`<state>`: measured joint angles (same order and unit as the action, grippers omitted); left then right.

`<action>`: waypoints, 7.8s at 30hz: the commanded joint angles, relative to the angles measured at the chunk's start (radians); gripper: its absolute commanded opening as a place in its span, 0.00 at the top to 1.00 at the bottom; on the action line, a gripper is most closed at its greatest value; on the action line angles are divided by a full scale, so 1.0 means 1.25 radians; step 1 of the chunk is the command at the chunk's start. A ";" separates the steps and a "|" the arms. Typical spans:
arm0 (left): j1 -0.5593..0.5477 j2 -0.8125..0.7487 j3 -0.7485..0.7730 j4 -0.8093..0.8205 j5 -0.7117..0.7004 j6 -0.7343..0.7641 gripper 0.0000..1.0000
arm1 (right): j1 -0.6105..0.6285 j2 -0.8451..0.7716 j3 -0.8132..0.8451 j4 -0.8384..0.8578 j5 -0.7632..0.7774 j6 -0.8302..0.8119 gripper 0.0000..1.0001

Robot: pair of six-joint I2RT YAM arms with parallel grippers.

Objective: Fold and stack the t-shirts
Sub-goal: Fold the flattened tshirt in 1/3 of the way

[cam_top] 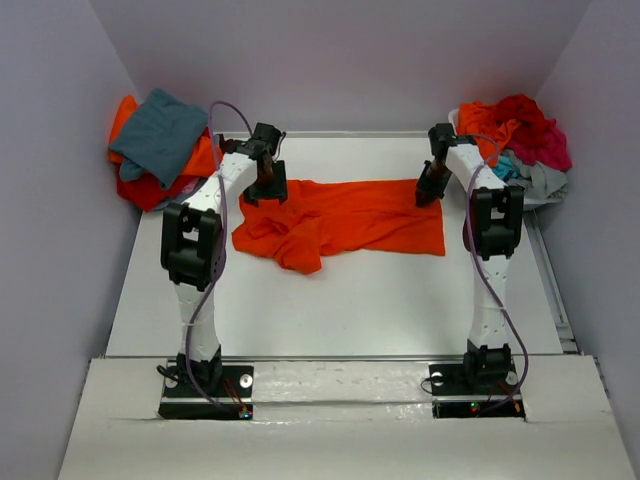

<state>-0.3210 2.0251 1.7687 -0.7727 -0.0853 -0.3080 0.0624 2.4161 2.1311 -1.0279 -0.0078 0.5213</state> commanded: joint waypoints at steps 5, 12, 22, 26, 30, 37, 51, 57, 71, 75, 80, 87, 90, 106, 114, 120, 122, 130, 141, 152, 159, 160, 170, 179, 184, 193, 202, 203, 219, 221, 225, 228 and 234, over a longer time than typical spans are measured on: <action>0.024 0.111 0.071 0.013 0.063 0.013 0.30 | -0.017 -0.032 -0.046 -0.036 0.066 -0.029 0.80; 0.057 0.145 0.045 0.043 0.148 -0.004 0.30 | -0.017 -0.088 -0.119 -0.015 0.065 -0.028 0.80; 0.129 0.188 0.047 0.059 0.226 -0.003 0.30 | -0.024 -0.100 -0.143 -0.015 0.070 -0.029 0.80; 0.138 0.241 0.127 0.049 0.246 -0.009 0.30 | -0.024 -0.044 -0.056 -0.054 0.065 -0.035 0.80; 0.145 0.299 0.224 0.036 0.262 -0.011 0.30 | -0.031 0.010 0.036 -0.080 0.060 -0.033 0.80; 0.152 0.401 0.378 0.034 0.290 -0.008 0.29 | -0.046 0.108 0.193 -0.097 0.019 -0.024 0.80; 0.152 0.304 0.298 0.227 0.277 0.001 0.21 | -0.054 0.093 0.244 -0.044 -0.010 -0.061 0.78; 0.138 0.199 0.259 0.260 0.232 0.016 0.20 | -0.054 0.007 0.229 -0.045 -0.022 -0.064 0.77; 0.068 0.061 0.268 0.093 0.103 0.033 0.19 | -0.039 -0.211 -0.020 -0.098 -0.076 -0.048 0.75; 0.051 0.020 0.149 0.104 0.099 0.022 0.19 | -0.024 -0.252 -0.174 -0.059 -0.087 -0.055 0.75; 0.051 -0.014 0.060 0.131 0.114 0.013 0.19 | -0.008 -0.280 -0.313 -0.002 -0.104 -0.045 0.75; 0.043 -0.022 0.023 0.135 0.115 0.019 0.19 | 0.008 -0.295 -0.406 0.026 -0.104 -0.034 0.75; 0.043 -0.017 0.021 0.130 0.116 0.021 0.19 | 0.015 -0.290 -0.411 0.021 -0.109 -0.032 0.75; 0.043 -0.014 0.009 0.104 0.110 0.034 0.19 | 0.015 -0.288 -0.494 0.020 0.043 0.039 0.76; 0.036 -0.020 -0.029 0.094 0.127 0.027 0.19 | 0.015 -0.326 -0.508 0.017 0.136 0.074 0.76; 0.002 -0.056 -0.108 0.098 0.121 0.019 0.19 | 0.008 -0.334 -0.500 0.009 0.155 0.078 0.75; -0.007 -0.070 -0.148 0.101 0.121 0.015 0.19 | 0.008 -0.333 -0.497 0.006 0.162 0.079 0.75; -0.014 -0.151 -0.291 0.136 0.105 -0.009 0.19 | 0.008 -0.322 -0.502 0.011 0.169 0.080 0.75; 0.045 -0.151 -0.291 0.133 0.084 -0.022 0.18 | -0.024 -0.334 -0.508 0.014 0.177 0.074 0.75; 0.095 -0.124 -0.301 0.169 0.101 -0.027 0.18 | -0.031 -0.345 -0.518 0.016 0.176 0.065 0.75; 0.095 -0.068 -0.293 0.222 0.152 -0.041 0.21 | -0.031 -0.349 -0.522 0.016 0.176 0.060 0.75; 0.095 -0.063 -0.293 0.227 0.159 -0.041 0.22 | -0.031 -0.349 -0.522 0.016 0.176 0.060 0.75; 0.117 -0.038 -0.309 0.298 0.224 -0.055 0.26 | -0.031 -0.351 -0.534 0.022 0.173 0.058 0.75; 0.172 -0.069 -0.342 0.338 0.233 -0.069 0.30 | -0.031 -0.344 -0.533 0.022 0.173 0.057 0.75; 0.172 -0.082 -0.366 0.359 0.242 -0.076 0.42 | -0.031 -0.342 -0.533 0.022 0.174 0.057 0.75; 0.172 -0.098 -0.404 0.390 0.293 -0.082 0.54 | -0.031 -0.338 -0.542 0.028 0.173 0.054 0.75; 0.172 -0.113 -0.390 0.374 0.293 -0.073 0.81 | -0.031 -0.335 -0.535 0.025 0.172 0.054 0.75; 0.172 -0.120 -0.390 0.370 0.285 -0.070 0.81 | -0.039 -0.335 -0.535 0.027 0.173 0.055 0.75; 0.172 -0.255 -0.314 0.227 0.224 -0.006 0.85 | -0.039 -0.328 -0.529 0.026 0.168 0.058 0.75; 0.172 -0.249 -0.301 0.206 0.222 0.006 0.84 | -0.039 -0.329 -0.527 0.027 0.168 0.058 0.75; 0.165 -0.228 -0.296 0.151 0.187 0.016 0.56 | -0.039 -0.328 -0.529 0.028 0.169 0.057 0.75; 0.156 -0.226 -0.315 0.141 0.179 0.018 0.41 | -0.039 -0.326 -0.533 0.030 0.169 0.055 0.75; 0.138 -0.237 -0.360 0.149 0.190 0.024 0.33 | -0.039 -0.323 -0.534 0.033 0.165 0.058 0.75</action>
<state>-0.1295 1.7527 1.3540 -0.5617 0.1558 -0.2996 0.0525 2.0281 1.4685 -1.0199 0.1123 0.5793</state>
